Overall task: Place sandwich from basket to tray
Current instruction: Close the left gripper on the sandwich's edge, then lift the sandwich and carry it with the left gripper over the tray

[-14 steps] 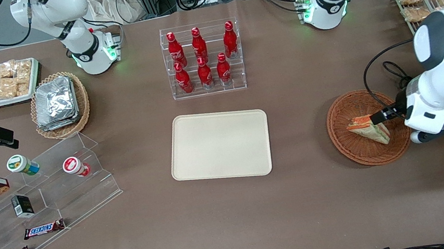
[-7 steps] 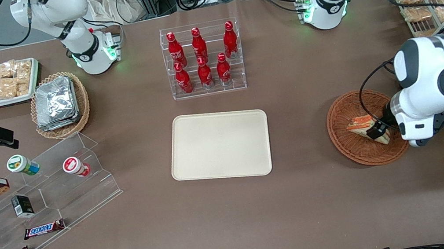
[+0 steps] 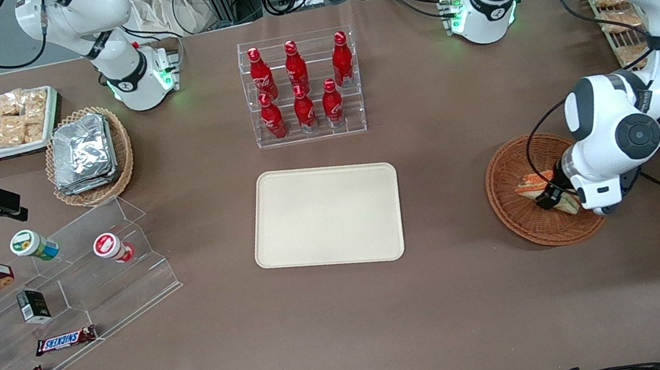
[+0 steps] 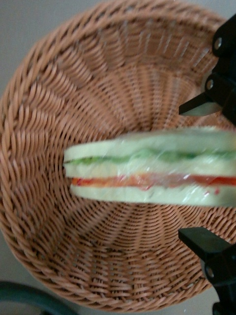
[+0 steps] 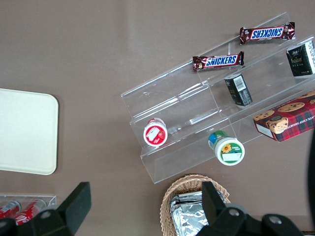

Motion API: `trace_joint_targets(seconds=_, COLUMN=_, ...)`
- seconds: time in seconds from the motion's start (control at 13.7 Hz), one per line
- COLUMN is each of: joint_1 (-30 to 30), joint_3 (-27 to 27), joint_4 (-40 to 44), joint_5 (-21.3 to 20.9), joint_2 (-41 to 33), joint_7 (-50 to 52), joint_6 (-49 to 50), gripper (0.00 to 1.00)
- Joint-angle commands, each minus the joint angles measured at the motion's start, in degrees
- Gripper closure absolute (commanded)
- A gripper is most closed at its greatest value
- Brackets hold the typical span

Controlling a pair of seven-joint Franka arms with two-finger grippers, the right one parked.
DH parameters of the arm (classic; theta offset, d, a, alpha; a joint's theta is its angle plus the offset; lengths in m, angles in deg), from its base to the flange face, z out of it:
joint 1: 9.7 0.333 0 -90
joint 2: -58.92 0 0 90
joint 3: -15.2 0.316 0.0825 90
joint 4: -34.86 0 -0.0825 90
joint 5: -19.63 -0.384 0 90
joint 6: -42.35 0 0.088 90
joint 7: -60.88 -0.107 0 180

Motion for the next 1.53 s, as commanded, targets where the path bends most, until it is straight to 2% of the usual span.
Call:
trace_joint_targets(seconds=0.0, joint_1=0.37, joint_3=0.63, joint_4=-0.46, joint_5=-1.22, joint_2=1.10, joint_7=1.27, joint_6=-2.68, gripper=0.04)
trace_joint_targets(seconds=0.07, joint_1=0.37, joint_3=0.63, joint_4=-0.11, joint_5=-1.21, joint_2=1.19, joint_7=1.36, joint_6=-2.78, gripper=0.23)
trace_joint_targets(seconds=0.15, joint_1=0.37, joint_3=0.72, joint_4=0.07, joint_5=-1.39, joint_2=1.28, joint_7=1.19, joint_6=-2.78, gripper=0.57)
trace_joint_targets(seconds=0.22, joint_1=0.20, joint_3=0.72, joint_4=0.07, joint_5=-2.96, joint_2=0.85, joint_7=1.01, joint_6=-2.78, gripper=1.00)
trace_joint_targets(seconds=0.29, joint_1=-0.07, joint_3=0.63, joint_4=-0.02, joint_5=-6.10, joint_2=0.06, joint_7=1.01, joint_6=-2.43, gripper=1.00)
trace_joint_targets(seconds=0.36, joint_1=-0.33, joint_3=0.37, joint_4=0.07, joint_5=-7.44, joint_2=-1.25, joint_7=1.01, joint_6=-1.90, gripper=1.00)
trace_joint_targets(seconds=0.58, joint_1=-1.20, joint_3=-2.08, joint_4=3.74, joint_5=-7.98, joint_2=-5.13, joint_7=-1.70, joint_6=5.28, gripper=1.00)
trace_joint_targets(seconds=0.8, joint_1=-1.65, joint_3=-7.26, joint_4=14.18, joint_5=-7.72, joint_2=-5.32, joint_7=-6.79, joint_6=18.71, gripper=1.00)
trace_joint_targets(seconds=1.02, joint_1=-2.00, joint_3=-12.88, joint_4=26.13, joint_5=-5.71, joint_2=-1.20, joint_7=-14.80, joint_6=27.96, gripper=1.00)
trace_joint_targets(seconds=1.09, joint_1=-2.00, joint_3=-14.82, joint_4=28.52, joint_5=-4.22, joint_2=0.04, joint_7=-15.33, joint_6=28.85, gripper=1.00)
trace_joint_targets(seconds=1.24, joint_1=-3.22, joint_3=-19.56, joint_4=31.60, joint_5=-3.94, joint_2=3.20, joint_7=-15.16, joint_6=28.78, gripper=1.00)
trace_joint_targets(seconds=1.46, joint_1=-10.58, joint_3=-20.99, joint_4=38.19, joint_5=-4.37, joint_2=11.54, joint_7=-15.34, joint_6=28.16, gripper=1.00)
